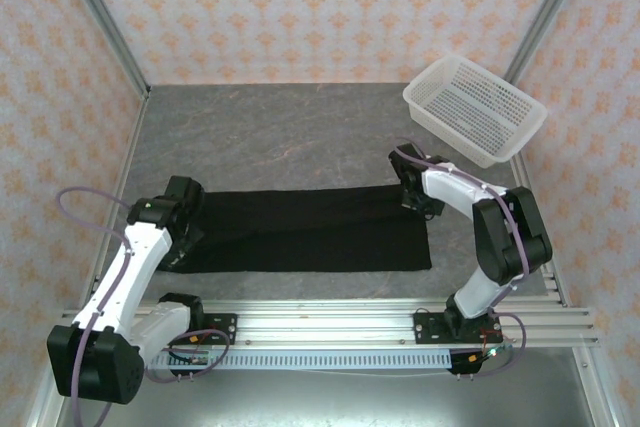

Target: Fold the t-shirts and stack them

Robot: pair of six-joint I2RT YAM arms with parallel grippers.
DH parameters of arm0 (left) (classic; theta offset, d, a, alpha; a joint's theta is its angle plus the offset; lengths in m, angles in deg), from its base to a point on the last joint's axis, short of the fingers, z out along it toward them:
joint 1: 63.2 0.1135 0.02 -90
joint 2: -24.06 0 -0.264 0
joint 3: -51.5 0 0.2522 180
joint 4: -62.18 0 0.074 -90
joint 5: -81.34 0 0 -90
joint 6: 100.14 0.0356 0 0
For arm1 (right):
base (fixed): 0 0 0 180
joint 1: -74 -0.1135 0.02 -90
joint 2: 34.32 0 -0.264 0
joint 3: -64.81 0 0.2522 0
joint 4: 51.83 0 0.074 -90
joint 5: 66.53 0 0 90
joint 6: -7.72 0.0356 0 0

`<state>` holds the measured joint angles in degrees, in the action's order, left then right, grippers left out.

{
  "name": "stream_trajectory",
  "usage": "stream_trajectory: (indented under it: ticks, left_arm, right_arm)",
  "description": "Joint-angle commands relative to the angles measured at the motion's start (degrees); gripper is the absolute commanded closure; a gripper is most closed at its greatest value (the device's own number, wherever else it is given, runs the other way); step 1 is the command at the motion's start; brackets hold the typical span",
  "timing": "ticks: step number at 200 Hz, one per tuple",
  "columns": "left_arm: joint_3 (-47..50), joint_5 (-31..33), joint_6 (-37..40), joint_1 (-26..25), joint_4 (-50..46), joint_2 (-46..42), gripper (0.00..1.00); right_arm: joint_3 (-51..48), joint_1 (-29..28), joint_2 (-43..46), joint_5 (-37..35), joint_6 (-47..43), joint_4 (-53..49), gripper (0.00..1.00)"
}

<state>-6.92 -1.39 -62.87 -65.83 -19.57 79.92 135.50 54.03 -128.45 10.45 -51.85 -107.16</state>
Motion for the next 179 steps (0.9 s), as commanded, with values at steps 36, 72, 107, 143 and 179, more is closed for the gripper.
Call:
stream_trajectory:
  ticks: [36,72,107,143,179]
  left_arm:
    - [-1.39,1.94,-1.97,-0.35,-4.21,-1.49,1.00]
    - [-1.58,3.34,-1.96,-0.35,-4.20,-1.45,1.00]
    - [-1.54,3.72,-1.80,-0.35,-3.51,-0.68,1.00]
    - [-1.81,3.89,-1.50,-0.35,-3.12,-0.04,1.00]
    - [-1.82,2.83,-1.89,-0.35,-3.21,-0.22,1.00]
  right_arm:
    - [0.03,-0.20,3.24,-1.33,1.38,-3.42,0.80]
    - [-0.06,-0.21,7.98,-1.21,2.52,-5.45,0.73]
    - [0.49,-0.18,7.98,0.30,2.37,-5.09,0.71]
    - [-0.92,-0.16,5.60,7.09,3.90,-1.47,0.77]
    - [-3.49,-0.16,0.44,11.34,7.06,-0.02,0.90]
